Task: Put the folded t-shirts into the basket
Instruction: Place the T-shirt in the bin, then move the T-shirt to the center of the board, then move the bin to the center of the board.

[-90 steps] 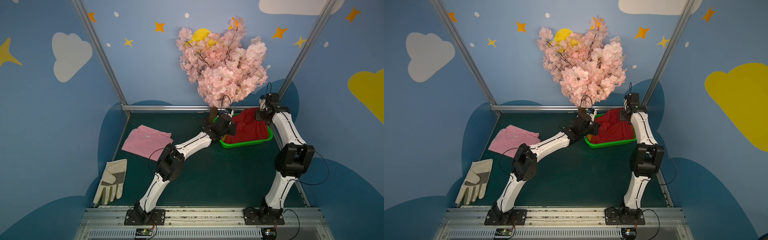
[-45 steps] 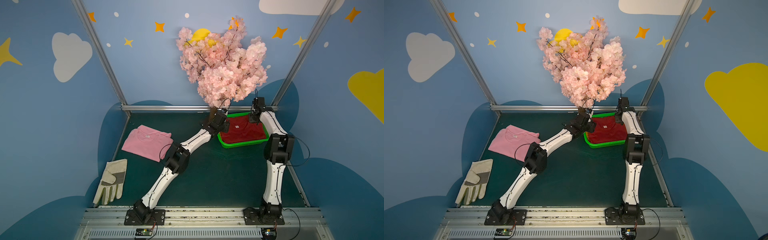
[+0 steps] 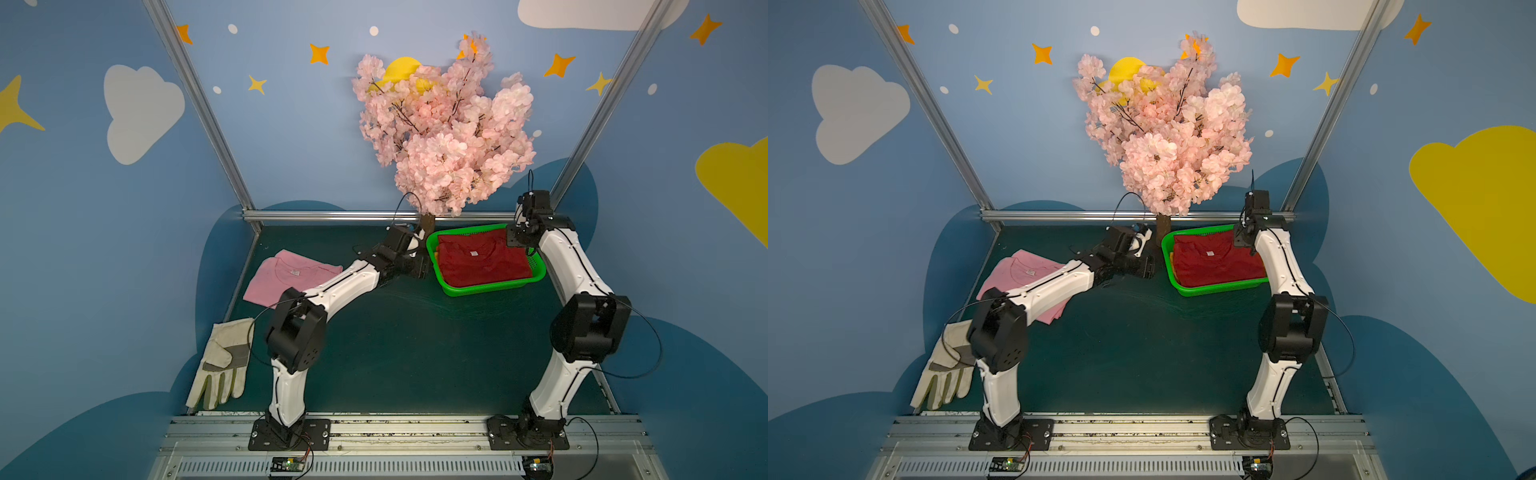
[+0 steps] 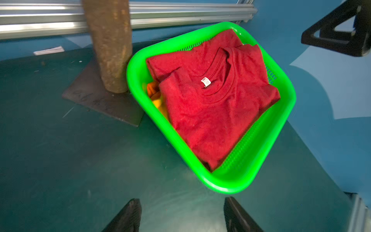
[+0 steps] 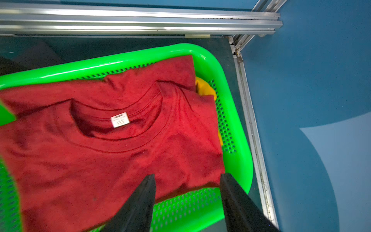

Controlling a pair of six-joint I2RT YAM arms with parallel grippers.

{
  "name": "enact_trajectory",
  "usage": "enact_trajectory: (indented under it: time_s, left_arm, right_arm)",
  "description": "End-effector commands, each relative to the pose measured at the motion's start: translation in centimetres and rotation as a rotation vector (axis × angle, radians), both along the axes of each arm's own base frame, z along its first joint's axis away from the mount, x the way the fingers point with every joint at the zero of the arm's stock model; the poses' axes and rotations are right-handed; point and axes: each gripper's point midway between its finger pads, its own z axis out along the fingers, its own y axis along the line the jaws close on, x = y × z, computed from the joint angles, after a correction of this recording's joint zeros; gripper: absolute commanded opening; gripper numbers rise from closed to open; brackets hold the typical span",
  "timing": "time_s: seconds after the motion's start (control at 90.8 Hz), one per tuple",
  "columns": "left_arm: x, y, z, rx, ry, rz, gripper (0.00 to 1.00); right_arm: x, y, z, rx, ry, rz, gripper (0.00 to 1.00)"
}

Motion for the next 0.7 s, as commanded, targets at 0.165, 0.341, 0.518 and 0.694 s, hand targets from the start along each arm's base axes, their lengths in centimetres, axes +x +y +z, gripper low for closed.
enact_trajectory:
  time_s: [0.165, 0.341, 0.518, 0.694]
  left_arm:
    - [-2.3, 19.8, -4.2, 0.03, 0.082, 0.412, 0.71]
    - [-1.5, 26.6, -8.3, 0.043, 0.209, 0.578, 0.72]
    - [-0.1, 28.4, -12.4, 0.094, 0.328, 0.627, 0.72]
    - [-0.9, 27.5, -15.6, 0.052, 0.447, 0.621, 0.72]
  right_arm:
    - [-5.6, 7.7, 0.0, 0.44, -0.093, 0.066, 0.63]
    - [-8.6, 12.3, -3.8, 0.449, -0.042, 0.17, 0.64]
    - [-9.8, 18.9, -6.3, 0.508, 0.039, 0.343, 0.67]
    - [-9.0, 22.0, -9.1, 0.505, 0.109, 0.398, 0.68]
